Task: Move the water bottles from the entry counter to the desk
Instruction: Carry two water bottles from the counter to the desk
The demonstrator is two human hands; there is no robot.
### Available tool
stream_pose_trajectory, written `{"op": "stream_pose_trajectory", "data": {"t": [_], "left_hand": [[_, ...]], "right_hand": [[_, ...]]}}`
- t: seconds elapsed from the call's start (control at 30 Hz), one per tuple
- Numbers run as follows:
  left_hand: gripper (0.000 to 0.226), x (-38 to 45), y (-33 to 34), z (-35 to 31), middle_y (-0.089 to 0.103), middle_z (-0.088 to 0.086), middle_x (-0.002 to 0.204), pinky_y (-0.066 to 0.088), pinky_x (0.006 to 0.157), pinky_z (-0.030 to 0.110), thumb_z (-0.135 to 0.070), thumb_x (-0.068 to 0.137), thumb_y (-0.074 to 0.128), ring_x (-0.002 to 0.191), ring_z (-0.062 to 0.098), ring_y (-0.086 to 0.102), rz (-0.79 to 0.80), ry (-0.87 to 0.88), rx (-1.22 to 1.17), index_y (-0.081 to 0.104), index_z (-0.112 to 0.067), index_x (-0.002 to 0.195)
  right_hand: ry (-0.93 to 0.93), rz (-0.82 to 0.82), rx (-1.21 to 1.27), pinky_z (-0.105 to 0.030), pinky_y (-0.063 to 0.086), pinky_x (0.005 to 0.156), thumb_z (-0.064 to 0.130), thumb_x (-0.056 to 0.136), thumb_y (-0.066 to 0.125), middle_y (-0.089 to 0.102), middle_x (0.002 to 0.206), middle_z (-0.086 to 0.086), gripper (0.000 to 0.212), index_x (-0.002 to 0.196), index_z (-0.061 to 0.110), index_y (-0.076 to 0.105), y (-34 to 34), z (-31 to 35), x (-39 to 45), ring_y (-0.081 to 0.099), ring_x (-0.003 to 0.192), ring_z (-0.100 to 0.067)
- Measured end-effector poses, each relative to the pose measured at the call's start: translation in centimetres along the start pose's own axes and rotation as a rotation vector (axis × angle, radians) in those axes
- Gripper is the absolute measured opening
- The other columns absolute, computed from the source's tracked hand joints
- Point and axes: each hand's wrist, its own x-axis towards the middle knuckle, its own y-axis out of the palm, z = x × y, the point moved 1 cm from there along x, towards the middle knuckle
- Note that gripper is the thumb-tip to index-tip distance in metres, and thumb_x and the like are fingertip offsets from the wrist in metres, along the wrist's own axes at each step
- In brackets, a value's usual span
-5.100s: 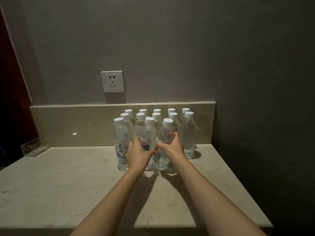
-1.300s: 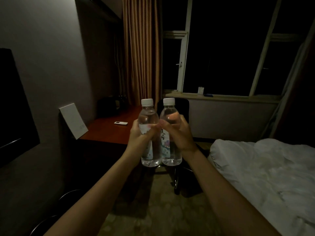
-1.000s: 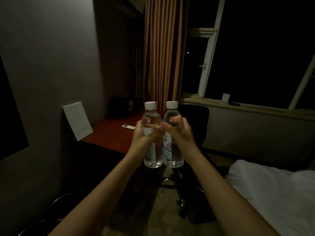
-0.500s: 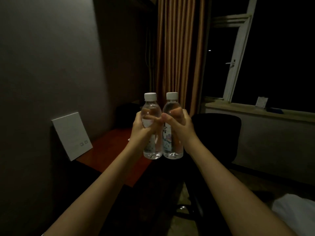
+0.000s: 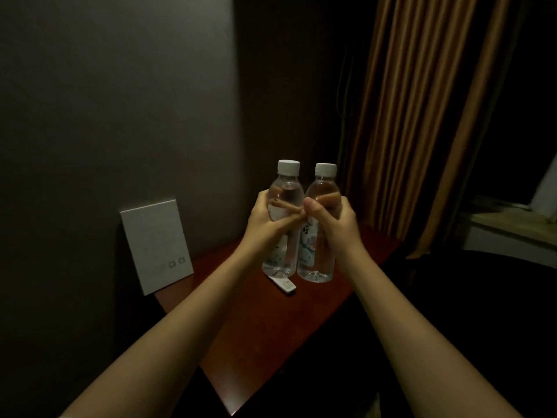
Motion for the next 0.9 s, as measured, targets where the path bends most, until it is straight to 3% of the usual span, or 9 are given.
{"op": "stream_pose_trajectory", "data": {"t": [0.13, 0.23, 0.43, 0.63, 0.77, 0.9], "left_hand": [[0.052, 5.3, -0.1, 3.7, 0.057, 0.0, 0.116, 0.053, 0.08, 0.025, -0.023, 0.079, 0.071, 0.107, 0.011, 0.058, -0.095, -0.047, 0.08, 0.044, -0.017, 0.123], [0.052, 8.8, -1.0, 6.4, 0.058, 0.0, 0.117, 0.051, 0.082, 0.028, -0.026, 0.076, 0.072, 0.108, 0.013, 0.057, -0.181, -0.062, 0.118, 0.046, -0.021, 0.121], [0.041, 14.7, -4.4, 11.5, 0.059, -0.007, 0.109, 0.049, 0.074, 0.02, -0.025, 0.076, 0.073, 0.101, 0.007, 0.058, -0.315, -0.098, 0.191, 0.049, -0.032, 0.107], [0.038, 20.7, -9.2, 17.7, 0.06, -0.007, 0.104, 0.052, 0.061, 0.015, -0.02, 0.075, 0.073, 0.095, 0.006, 0.06, -0.417, -0.154, 0.248, 0.05, -0.029, 0.105], [0.037, 24.6, -12.3, 21.8, 0.063, -0.006, 0.1, 0.049, 0.062, 0.008, -0.016, 0.074, 0.074, 0.087, -0.003, 0.064, -0.46, -0.176, 0.261, 0.052, -0.03, 0.1], [0.039, 27.3, -15.1, 25.9, 0.064, -0.006, 0.095, 0.047, 0.064, 0.004, -0.007, 0.073, 0.074, 0.081, -0.011, 0.063, -0.536, -0.183, 0.267, 0.053, -0.026, 0.1]], "right_hand": [[0.031, 0.094, 0.048, -0.029, 0.05, 0.073, 0.031, 0.078, 0.071, 0.063, 0.094, 0.0, 0.036, 0.104, 0.013, 0.054, 0.4, -4.0, 7.0, 0.064, 0.089, -0.017], [0.049, 0.177, 0.051, -0.033, 0.051, 0.078, 0.034, 0.077, 0.071, 0.064, 0.099, -0.003, 0.037, 0.104, 0.015, 0.055, 1.6, -6.8, 11.7, 0.064, 0.094, -0.02], [0.093, 0.3, 0.064, -0.023, 0.045, 0.066, 0.038, 0.075, 0.072, 0.063, 0.096, 0.0, 0.035, 0.1, 0.019, 0.056, 5.8, -12.5, 19.0, 0.063, 0.089, -0.015], [0.152, 0.379, 0.037, -0.016, 0.041, 0.06, 0.041, 0.073, 0.073, 0.06, 0.093, 0.007, 0.033, 0.094, 0.028, 0.052, 11.2, -18.5, 25.6, 0.059, 0.086, -0.006], [0.195, 0.396, 0.048, -0.006, 0.043, 0.051, 0.038, 0.071, 0.076, 0.062, 0.096, 0.003, 0.036, 0.095, 0.026, 0.053, 14.7, -22.5, 29.9, 0.061, 0.088, -0.01], [0.202, 0.426, 0.028, -0.004, 0.042, 0.055, 0.032, 0.069, 0.079, 0.061, 0.089, 0.01, 0.035, 0.089, 0.029, 0.05, 18.0, -26.2, 33.6, 0.06, 0.085, -0.003]]}}
